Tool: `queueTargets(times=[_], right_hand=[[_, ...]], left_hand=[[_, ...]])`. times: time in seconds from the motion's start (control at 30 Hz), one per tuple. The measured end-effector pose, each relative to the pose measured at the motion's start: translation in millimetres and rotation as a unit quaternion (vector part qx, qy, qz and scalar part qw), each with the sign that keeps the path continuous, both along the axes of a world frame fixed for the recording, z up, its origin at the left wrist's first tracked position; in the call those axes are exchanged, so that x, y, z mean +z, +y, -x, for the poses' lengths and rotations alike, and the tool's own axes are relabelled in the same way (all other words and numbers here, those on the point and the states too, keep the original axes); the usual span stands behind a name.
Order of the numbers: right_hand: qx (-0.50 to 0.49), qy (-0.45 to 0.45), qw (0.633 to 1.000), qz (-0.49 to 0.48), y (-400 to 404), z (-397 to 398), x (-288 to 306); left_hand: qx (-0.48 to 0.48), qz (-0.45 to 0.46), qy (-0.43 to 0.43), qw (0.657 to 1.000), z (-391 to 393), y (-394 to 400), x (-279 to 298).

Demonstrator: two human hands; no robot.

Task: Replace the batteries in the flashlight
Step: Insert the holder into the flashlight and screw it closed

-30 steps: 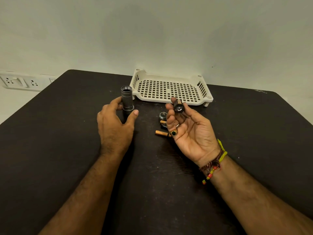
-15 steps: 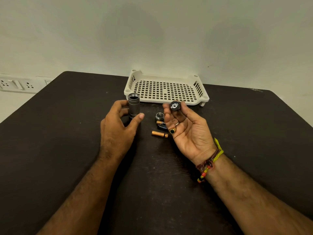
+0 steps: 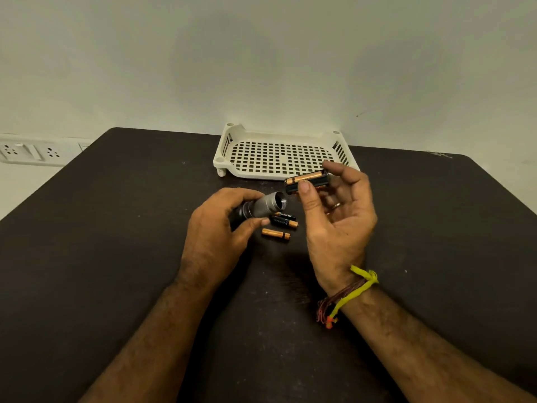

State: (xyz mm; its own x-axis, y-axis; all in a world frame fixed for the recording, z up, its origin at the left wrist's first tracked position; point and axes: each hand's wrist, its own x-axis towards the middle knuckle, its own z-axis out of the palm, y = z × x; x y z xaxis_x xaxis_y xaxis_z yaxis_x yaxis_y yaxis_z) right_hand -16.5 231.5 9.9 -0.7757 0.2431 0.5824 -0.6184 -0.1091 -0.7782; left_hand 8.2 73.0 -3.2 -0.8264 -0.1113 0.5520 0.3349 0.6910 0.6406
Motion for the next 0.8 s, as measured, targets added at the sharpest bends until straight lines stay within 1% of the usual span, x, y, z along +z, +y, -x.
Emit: queueTargets(times=[0.13, 0.33, 0.57, 0.7, 0.8], right_hand=[[-0.02, 0.026, 0.997, -0.07, -0.4, -5.0, -1.5], [-0.032, 0.022, 0.992, -0.121, -0.9, -4.8, -2.4], [-0.032, 0.044, 0.986, -0.157, -1.7, -5.4, -2.9], [-0.044, 0.077, 0.971, -0.22, -0.4, -3.1, -4.4], [-0.062, 0.072, 0.97, -0.225, 0.6, -0.4, -5.6]], left_hand=[[0.002, -0.006, 0.002, 1.0, 0.4, -0.7, -0.4], [-0.003, -0.016, 0.003, 1.0, -0.1, 0.2, -0.1], [-0.004, -0.017, 0.009, 1.0, -1.7, 1.4, 2.9], [-0.001, -0.019, 0.012, 1.0, -1.5, 1.3, 3.0], [0.004, -0.055, 0.006, 0.998, -1.8, 2.2, 4.5]])
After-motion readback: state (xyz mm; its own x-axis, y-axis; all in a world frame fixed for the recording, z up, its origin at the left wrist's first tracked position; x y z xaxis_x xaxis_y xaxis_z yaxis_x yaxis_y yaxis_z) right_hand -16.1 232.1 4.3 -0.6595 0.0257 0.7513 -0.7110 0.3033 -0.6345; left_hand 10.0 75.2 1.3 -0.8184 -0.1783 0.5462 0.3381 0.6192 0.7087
